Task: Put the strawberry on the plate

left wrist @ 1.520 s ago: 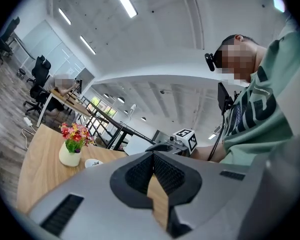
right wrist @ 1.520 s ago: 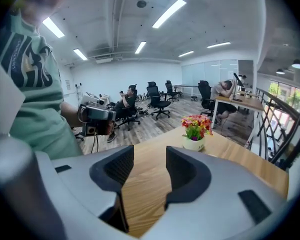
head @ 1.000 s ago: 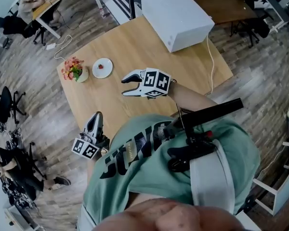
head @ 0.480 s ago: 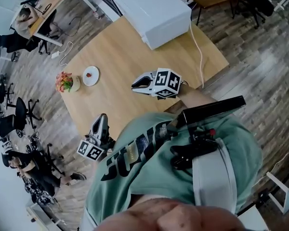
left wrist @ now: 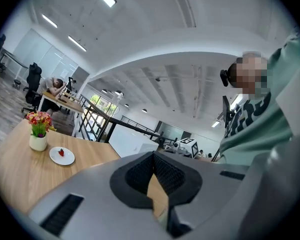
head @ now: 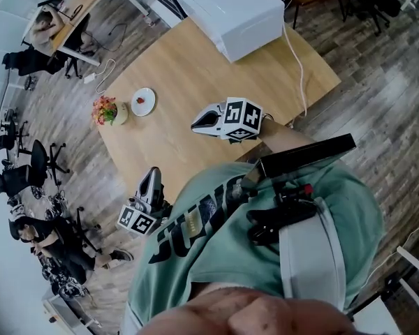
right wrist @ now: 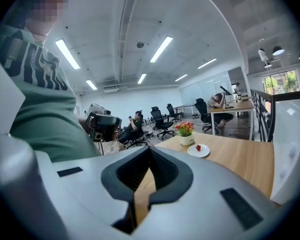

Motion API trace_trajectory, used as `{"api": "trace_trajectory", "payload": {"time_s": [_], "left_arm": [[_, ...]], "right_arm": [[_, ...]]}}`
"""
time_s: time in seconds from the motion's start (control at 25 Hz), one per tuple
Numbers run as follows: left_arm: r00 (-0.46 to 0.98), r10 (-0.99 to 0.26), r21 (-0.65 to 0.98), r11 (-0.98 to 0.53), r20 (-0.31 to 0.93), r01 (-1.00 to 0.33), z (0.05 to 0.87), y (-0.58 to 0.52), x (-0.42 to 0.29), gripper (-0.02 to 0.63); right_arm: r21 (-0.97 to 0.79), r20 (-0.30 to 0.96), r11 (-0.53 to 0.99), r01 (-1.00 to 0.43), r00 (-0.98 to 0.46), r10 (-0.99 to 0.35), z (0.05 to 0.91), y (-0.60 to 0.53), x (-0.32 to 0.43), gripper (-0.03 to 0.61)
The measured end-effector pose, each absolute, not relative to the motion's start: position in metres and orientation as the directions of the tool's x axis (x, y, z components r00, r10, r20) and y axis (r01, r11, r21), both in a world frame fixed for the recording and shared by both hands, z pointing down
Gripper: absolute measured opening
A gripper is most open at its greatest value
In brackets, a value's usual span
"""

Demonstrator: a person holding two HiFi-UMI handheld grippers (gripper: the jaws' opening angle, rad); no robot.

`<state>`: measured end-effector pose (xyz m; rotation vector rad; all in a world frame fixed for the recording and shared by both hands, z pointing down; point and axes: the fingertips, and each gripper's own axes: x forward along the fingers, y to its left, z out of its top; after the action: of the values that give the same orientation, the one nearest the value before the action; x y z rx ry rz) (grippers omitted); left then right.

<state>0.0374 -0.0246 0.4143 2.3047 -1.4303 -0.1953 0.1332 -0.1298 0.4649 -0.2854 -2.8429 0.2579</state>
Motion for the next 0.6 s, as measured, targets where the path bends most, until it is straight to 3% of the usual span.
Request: {"api": "trace_trajectory", "payload": {"time_s": [0.4,0.6], "left_arm": [[0.496,-0.867,0.363,-0.447,0.048,-0.817,0.430,0.126,-0.093,0.002],[0.499,-0.866,0.393,-0.458,0.002,-0.797,0.435,0.166,-0.155,0.002]], "right_arm": [[-0.196,0.287,0.979,0.055,-0.952,0.111,0.448,0.005,0.030,0.009],[-0.134,0.374,0.990,0.043,-0.923,0.091,0.429,0.049,-0.021,0.009]]}}
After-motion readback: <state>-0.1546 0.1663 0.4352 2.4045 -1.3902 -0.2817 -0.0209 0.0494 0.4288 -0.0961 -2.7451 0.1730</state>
